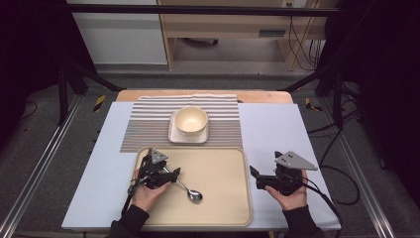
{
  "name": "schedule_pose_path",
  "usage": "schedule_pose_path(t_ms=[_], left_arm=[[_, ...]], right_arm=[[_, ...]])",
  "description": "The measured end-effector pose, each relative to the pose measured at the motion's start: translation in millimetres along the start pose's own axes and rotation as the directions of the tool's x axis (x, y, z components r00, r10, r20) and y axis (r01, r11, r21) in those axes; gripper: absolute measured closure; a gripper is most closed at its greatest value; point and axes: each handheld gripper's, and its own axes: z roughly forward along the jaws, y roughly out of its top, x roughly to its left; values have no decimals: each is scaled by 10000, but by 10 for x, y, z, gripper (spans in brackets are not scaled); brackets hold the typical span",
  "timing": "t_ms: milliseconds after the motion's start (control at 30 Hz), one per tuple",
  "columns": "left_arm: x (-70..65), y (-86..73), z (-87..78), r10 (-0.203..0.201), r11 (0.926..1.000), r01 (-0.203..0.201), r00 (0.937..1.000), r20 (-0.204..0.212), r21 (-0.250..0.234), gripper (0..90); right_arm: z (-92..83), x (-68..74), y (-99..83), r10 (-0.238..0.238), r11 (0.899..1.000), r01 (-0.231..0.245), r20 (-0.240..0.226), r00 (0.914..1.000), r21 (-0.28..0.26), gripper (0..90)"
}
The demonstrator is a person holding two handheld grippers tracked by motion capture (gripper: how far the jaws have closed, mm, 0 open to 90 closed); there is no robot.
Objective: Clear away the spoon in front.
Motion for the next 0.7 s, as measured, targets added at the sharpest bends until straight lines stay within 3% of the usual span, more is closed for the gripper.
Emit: schedule_pose_path(t_ms=[267,700], left_arm=[[31,7,16,82,10000,-81,9999,-68,54,238],[82,76,-144,-108,9949,108,9999,-2,-1004,210]], right_arm=[[3,2,-1,7,10000,-7,-33,10000,10,38],[-4,-2,3,-2,10000,1,-35,10000,-35,38]])
